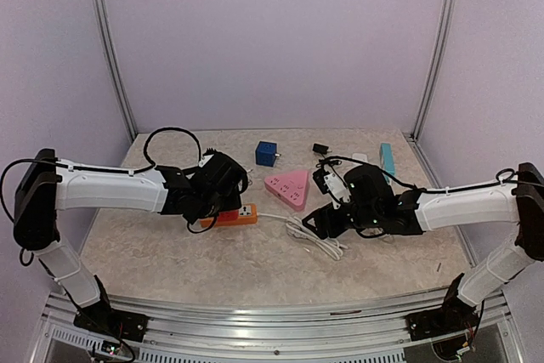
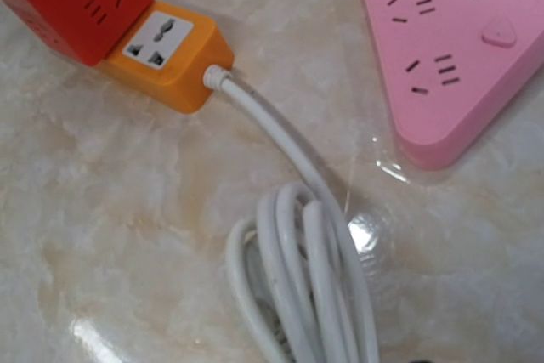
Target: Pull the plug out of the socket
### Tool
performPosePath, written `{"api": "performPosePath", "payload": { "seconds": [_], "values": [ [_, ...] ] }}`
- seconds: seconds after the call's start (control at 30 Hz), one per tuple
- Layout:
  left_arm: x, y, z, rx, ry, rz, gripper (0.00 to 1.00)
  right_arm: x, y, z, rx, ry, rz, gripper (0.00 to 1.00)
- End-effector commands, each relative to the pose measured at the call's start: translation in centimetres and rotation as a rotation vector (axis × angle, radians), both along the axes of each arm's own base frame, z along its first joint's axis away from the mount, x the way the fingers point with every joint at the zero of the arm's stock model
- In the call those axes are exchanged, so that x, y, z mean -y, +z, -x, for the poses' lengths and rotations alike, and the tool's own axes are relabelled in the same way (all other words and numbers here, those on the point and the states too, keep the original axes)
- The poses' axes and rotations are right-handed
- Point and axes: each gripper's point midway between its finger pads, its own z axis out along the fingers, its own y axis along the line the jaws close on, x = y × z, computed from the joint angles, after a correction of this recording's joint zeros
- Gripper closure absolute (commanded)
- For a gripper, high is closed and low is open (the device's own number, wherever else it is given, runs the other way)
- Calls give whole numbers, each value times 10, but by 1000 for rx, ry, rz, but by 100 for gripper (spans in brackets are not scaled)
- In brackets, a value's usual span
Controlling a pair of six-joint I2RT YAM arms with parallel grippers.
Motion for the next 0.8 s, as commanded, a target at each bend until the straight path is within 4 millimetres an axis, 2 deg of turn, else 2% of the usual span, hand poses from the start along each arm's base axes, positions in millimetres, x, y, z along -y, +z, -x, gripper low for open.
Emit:
{"api": "performPosePath", "payload": {
  "seconds": [0.0, 0.23, 0.53, 0.77],
  "values": [
    [-2, 1, -5, 14, 2, -46, 43, -1, 8, -1, 9, 0, -23, 33],
    [5, 2, 3, 15, -57, -74, 62, -5, 11, 2, 14, 41, -29, 33],
    [30, 15, 25, 25, -182, -45, 72, -16, 18, 6, 43, 123, -36, 35],
    [53, 22, 45, 35, -317, 12, 77, -32, 19, 16, 85, 259, -60, 34]
  ]
}}
